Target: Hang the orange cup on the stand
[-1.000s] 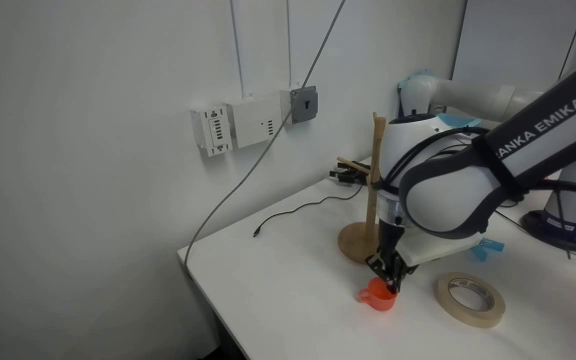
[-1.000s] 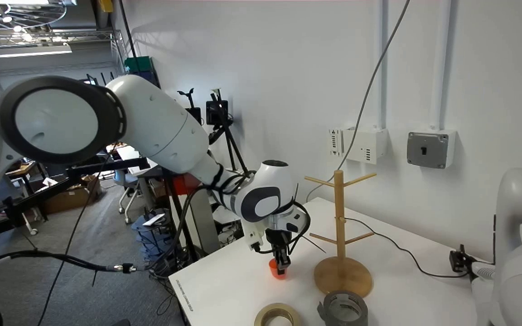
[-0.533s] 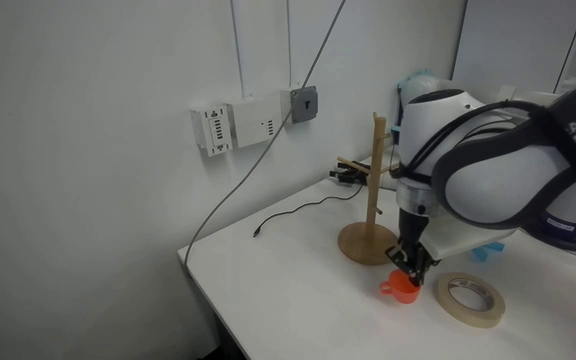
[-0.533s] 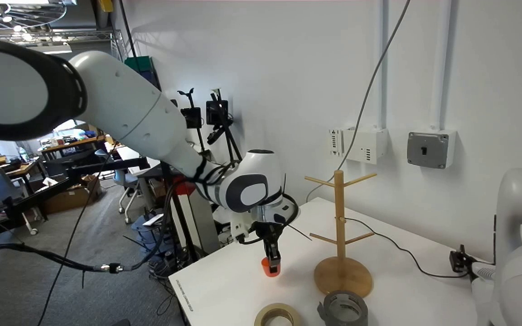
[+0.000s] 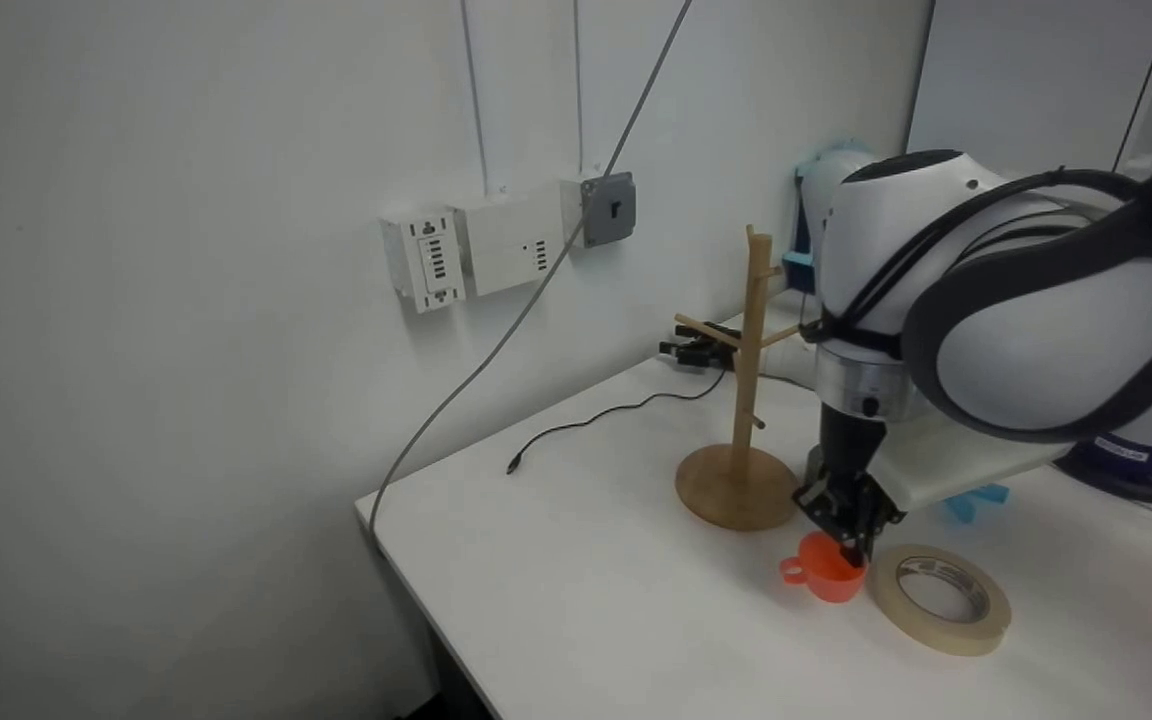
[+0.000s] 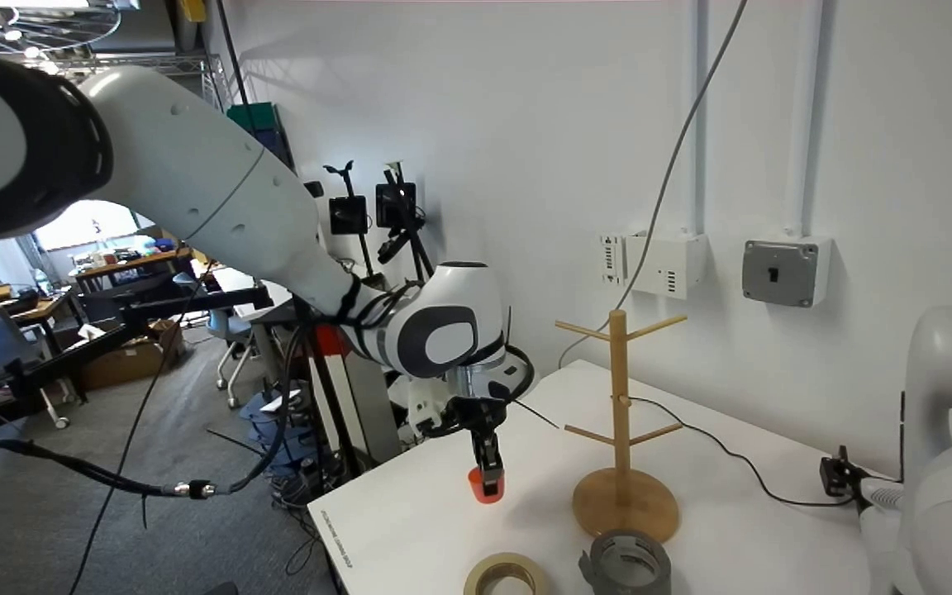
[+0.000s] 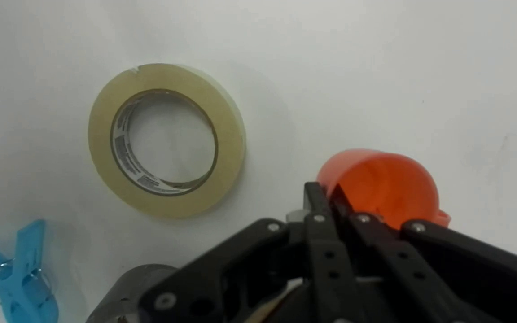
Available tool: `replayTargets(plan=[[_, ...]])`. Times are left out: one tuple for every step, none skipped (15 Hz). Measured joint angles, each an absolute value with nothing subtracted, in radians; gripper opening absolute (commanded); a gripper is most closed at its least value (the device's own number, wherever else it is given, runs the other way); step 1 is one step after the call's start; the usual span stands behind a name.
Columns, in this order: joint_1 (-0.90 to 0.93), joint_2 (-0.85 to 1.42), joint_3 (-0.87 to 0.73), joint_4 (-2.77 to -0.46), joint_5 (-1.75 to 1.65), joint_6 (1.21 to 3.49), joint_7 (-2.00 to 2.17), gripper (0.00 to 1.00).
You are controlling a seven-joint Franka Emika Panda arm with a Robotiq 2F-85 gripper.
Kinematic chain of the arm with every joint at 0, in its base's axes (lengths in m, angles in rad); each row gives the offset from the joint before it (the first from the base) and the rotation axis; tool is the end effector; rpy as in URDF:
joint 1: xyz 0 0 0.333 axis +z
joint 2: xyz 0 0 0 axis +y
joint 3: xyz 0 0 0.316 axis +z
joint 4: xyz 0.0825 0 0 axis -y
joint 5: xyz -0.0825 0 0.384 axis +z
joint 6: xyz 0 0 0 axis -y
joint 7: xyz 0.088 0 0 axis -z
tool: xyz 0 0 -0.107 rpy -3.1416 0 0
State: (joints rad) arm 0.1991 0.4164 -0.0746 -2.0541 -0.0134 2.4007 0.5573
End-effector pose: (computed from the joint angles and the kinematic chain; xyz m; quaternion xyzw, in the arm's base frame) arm 0.5825 0.0733 0.2270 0.9775 -0.2070 -0.0259 0.0299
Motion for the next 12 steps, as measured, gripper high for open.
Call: replayTargets(plan=[[0.199, 0.419, -0.074, -2.052, -0.013, 2.401, 0.557, 0.05], [0.199, 0.419, -0.074, -2.052, -0.013, 2.401, 0.557, 0.05], [0.199, 0.419, -0.074, -2.051, -0.013, 2.401, 0.557, 0.01], [0.199, 0.419, -0.074, -2.051, -0.013, 2.401, 0.557, 0.01], [0.199, 0.419, -0.074, -2.051, -0.013, 2.401, 0.557, 0.01], [0.199, 0.419, -0.074, -2.051, -0.015, 2.401, 0.557, 0.01], [0.199, 0.418, -0.077, -2.051, -0.023, 2.4, 0.559, 0.01], [0.199, 0.417, -0.082, -2.052, -0.039, 2.4, 0.564, 0.01], [0.199, 0.413, -0.089, -2.054, -0.057, 2.4, 0.568, 0.01], [0.199, 0.405, -0.099, -2.061, -0.078, 2.398, 0.57, 0.01], [0.197, 0.394, -0.109, -2.07, -0.096, 2.393, 0.57, 0.01], [0.195, 0.38, -0.118, -2.082, -0.112, 2.381, 0.57, 0.01]])
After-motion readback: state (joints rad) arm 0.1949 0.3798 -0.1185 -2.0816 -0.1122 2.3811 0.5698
